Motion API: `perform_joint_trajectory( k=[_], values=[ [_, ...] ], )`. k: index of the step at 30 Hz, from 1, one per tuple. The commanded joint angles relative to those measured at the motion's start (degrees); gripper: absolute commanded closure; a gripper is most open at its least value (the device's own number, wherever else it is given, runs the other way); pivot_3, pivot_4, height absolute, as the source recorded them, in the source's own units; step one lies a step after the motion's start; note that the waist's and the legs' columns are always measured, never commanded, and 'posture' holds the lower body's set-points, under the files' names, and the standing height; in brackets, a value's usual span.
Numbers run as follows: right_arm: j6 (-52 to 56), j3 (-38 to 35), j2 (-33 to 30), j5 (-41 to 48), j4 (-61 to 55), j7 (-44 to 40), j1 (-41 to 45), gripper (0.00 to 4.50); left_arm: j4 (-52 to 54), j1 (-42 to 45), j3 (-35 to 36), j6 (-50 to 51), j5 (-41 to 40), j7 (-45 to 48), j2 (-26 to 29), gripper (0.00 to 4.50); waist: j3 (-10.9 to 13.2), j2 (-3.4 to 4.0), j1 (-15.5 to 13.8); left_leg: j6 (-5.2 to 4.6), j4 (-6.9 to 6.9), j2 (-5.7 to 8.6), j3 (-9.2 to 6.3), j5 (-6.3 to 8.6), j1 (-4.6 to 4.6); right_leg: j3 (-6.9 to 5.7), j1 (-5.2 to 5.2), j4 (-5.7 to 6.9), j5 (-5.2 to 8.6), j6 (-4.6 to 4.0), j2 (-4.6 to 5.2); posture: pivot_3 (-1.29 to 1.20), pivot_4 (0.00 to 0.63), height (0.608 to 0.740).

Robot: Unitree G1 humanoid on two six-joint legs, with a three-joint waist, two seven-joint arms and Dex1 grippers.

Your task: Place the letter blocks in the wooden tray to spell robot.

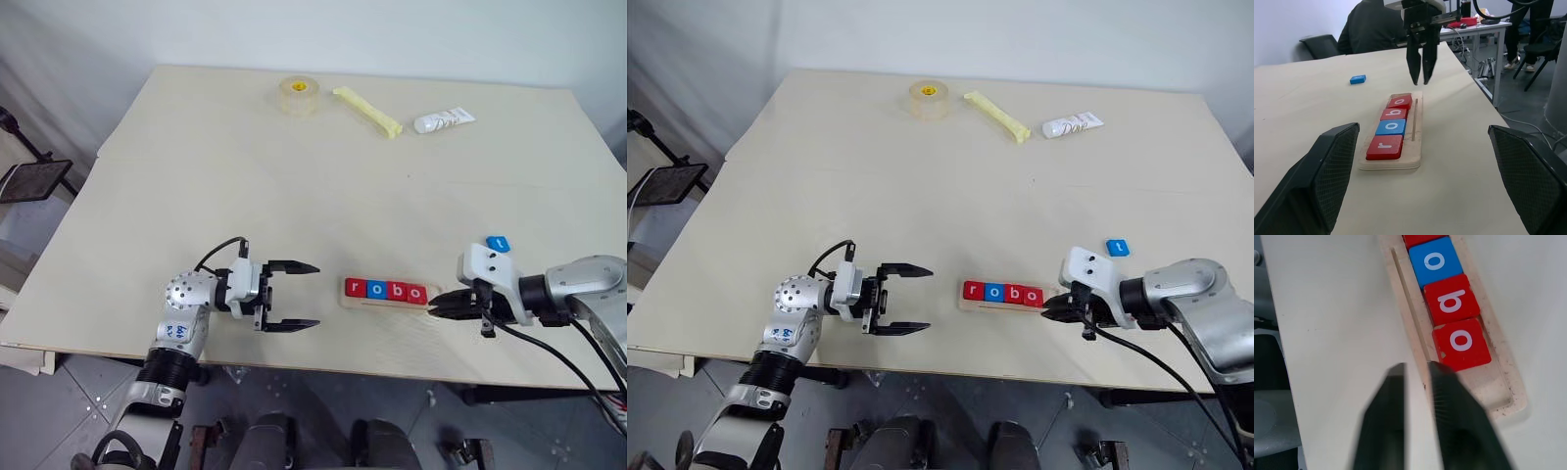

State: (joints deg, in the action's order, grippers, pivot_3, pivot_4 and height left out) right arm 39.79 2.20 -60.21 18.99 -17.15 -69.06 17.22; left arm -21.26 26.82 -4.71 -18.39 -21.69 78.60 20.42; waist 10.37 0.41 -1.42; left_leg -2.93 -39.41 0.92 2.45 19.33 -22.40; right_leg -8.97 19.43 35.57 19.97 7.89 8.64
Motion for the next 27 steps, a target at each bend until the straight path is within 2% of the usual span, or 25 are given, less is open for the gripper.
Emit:
perform_joint_trajectory(
  k=[1, 15, 21, 27],
  values=[
    [-0.6, 1.41, 0.03, -1.02, 1.15, 0.73, 1.36, 4.48, 0.89, 0.41, 0.33, -0.5, -0.09, -0.01, 0.42, 0.0, 0.0, 0.0, 0.03, 0.0, 0.0, 0.0, 0.0, 0.0, 0.0, 0.0, 0.0, 0.0, 0.0, 0.0, 0.0, 0.0, 0.15, 0.74],
    [-4.33, 7.23, 4.75, -4.33, 8.06, 1.73, 7.06, 4.48, 1.66, -0.35, 0.4, -0.5, -0.11, -0.53, 0.97, 0.0, 0.0, 0.0, 0.01, 0.0, 0.0, 0.0, 0.0, 0.0, 0.0, -0.01, 0.02, 0.01, 0.0, 0.0, 0.0, 0.0, 0.15, 0.74],
    [-4.58, 5.69, 3.99, -4.21, 6.14, 2.63, 3.73, 4.48, 1.46, -0.13, 0.21, -0.69, 0.01, -0.61, 0.66, 0.0, 0.0, 0.0, -0.04, 0.0, 0.0, 0.01, -0.03, 0.0, 0.0, -0.03, 0.0, 0.02, 0.0, 0.0, 0.0, 0.0, 0.15, 0.74],
    [-3.45, 0.0, 3.81, -0.66, 0.95, 3.52, 0.57, 4.48, 1.18, 0.2, 0.19, -0.85, -0.04, -0.33, 0.6, 0.0, 0.0, 0.0, 0.0, 0.0, 0.0, 0.0, -0.03, 0.0, -0.01, -0.02, 0.01, 0.02, 0.0, 0.0, 0.0, 0.0, 0.15, 0.74]
  ],
)
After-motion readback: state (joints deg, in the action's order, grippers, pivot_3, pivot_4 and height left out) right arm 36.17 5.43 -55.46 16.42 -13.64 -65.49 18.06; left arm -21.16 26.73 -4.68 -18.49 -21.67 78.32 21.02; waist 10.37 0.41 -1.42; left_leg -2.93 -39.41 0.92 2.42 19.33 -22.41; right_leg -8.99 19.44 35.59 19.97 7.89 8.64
